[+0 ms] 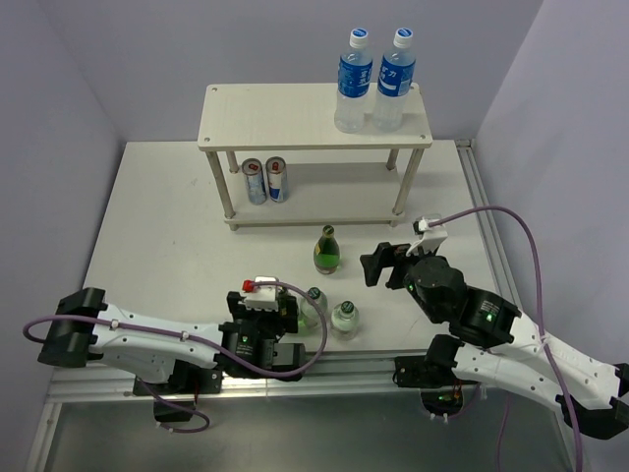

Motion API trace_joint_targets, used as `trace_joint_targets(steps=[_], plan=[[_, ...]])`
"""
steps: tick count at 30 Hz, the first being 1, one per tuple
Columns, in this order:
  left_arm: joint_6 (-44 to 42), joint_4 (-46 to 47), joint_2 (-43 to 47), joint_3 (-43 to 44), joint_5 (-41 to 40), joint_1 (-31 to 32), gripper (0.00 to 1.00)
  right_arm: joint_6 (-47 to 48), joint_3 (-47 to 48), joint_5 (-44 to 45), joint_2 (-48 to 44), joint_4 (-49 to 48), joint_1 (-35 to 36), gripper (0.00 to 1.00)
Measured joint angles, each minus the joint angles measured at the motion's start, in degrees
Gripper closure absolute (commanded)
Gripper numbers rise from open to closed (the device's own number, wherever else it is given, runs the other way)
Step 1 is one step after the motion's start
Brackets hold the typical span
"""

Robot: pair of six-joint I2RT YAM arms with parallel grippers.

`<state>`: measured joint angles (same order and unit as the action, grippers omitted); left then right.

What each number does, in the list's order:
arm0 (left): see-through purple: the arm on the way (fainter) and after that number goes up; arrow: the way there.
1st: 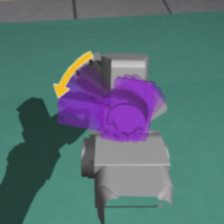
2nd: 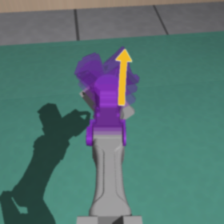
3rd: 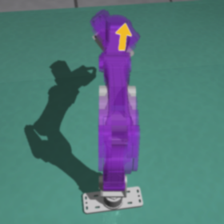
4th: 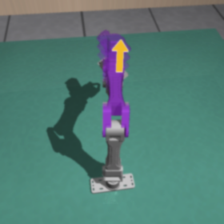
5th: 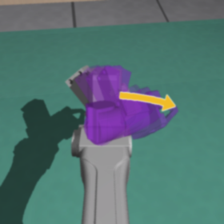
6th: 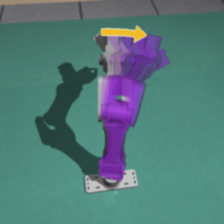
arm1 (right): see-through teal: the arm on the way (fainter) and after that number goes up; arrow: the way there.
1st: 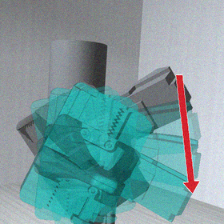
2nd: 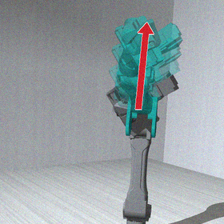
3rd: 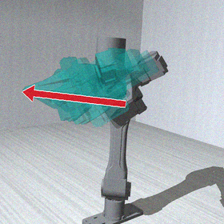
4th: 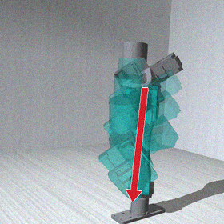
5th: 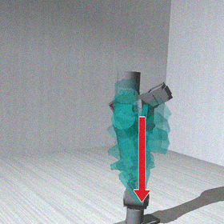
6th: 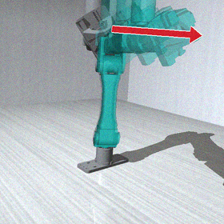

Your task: Place and organize the beverage onto the shelf

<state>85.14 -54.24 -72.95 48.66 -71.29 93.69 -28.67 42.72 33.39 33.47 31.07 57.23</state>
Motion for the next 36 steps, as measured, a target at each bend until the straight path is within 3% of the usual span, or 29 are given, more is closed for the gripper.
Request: trace_joint_targets(steps=[8, 16, 19, 22, 23, 26, 30, 33, 36], plan=[[-20.0, 24.4, 6.1, -10.2, 0.0, -3.7, 0.11, 0.0, 0.0, 0.0, -0.1, -0.1, 0.0, 0.0], [-40.4, 47.6, 11.8, -17.2, 5.5, -12.3, 0.13, 0.0, -0.1, 0.0, -0.1, -0.1, 0.0, 0.0], [-44.9, 53.4, 11.7, -18.4, 7.7, -14.7, 0.2, 0.0, -0.1, 0.0, 0.0, -0.2, 0.0, 0.0], [-48.2, 57.5, 11.7, -18.9, 9.4, -16.2, 0.31, 0.0, -0.3, 0.0, 0.2, -0.2, 0.0, 0.0], [-49.1, 58.8, 11.7, -19.1, 10.1, -16.7, 0.45, 0.0, -0.4, 0.0, 0.2, -0.2, 0.0, 0.0], [-51.3, 61.9, 11.5, -19.3, 11.6, -17.8, 0.67, 0.0, -0.9, 0.0, 0.3, -0.1, 0.0, 0.0], [-54.1, 63.5, 11.1, -19.3, 12.0, -18.8, 0.8, 0.0, -1.0, 0.0, 0.5, -0.2, 0.0, 0.0], [-54.5, 63.6, 10.9, -19.2, 12.1, -18.8, 0.99, 0.0, -1.0, 0.0, 0.5, -0.2, 0.0, 0.01], [-54.1, 61.0, 10.6, -17.9, 12.2, -18.8, 1.0, 0.0, -1.0, 0.0, 0.5, -0.2, 0.0, 0.01]])
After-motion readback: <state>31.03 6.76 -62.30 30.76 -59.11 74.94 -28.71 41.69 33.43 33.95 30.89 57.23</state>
